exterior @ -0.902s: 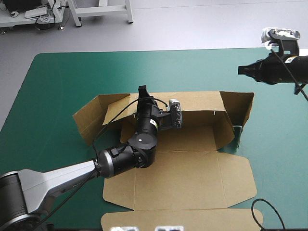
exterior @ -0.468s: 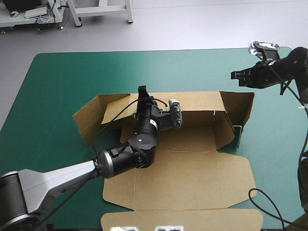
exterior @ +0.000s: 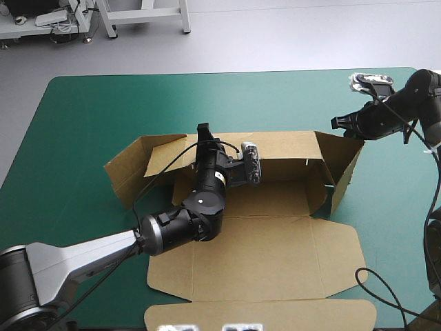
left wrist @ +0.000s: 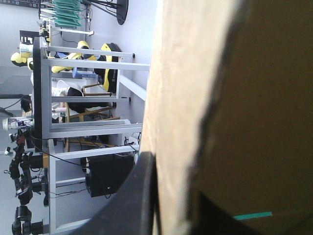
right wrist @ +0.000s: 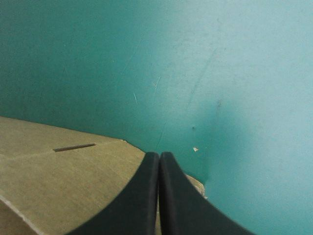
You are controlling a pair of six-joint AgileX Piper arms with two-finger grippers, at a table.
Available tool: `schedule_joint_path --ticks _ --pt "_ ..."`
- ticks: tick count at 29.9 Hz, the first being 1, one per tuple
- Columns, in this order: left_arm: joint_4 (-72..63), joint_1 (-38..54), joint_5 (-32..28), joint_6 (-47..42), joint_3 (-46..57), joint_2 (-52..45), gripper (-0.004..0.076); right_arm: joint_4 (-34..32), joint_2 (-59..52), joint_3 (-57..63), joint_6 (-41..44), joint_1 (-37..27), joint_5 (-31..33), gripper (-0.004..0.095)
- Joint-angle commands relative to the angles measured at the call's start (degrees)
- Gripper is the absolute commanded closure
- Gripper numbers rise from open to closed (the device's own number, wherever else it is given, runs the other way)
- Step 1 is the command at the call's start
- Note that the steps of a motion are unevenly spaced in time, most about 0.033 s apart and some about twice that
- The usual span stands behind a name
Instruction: Fold the box
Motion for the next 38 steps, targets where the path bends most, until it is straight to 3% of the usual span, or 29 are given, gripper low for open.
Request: schedule_joint_path --ticks 1,7,16,22,35,38 --pt "-2.02 -0.55 0.86 -1.32 -0.74 -1.87 0.0733 2.11 -3.25 -1.4 -1.06 -0.08 1.51 0.0921" --pt "-2.16 -0.55 1.24 -1.43 -0.74 -1.87 0.0733 2.71 -5.95 -0.95 -1.06 -0.08 1.51 0.0921" --pt "-2.37 -0.55 1.03 -2.15 -0.74 -1.87 0.0733 4.09 -8.73 9.81 -5.33 -0.08 1.28 0.0921" --pt "-2.5 -0.55 0.91 -2.15 -0.74 -1.87 0.0733 9.86 -12.18 15.45 -9.91 -0.08 -0.96 0.0921" --pt "-2.5 -0.55 -0.03 -2.15 -0.74 -1.87 0.0733 22.24 -27.96 40.82 -26.04 -0.08 -25.36 0.0921" --pt "-4.46 -0.55 -1.26 -2.15 -0.74 -1.87 0.0733 27.96 -29.45 46.35 -32.33 -0.08 -31.33 0.0921"
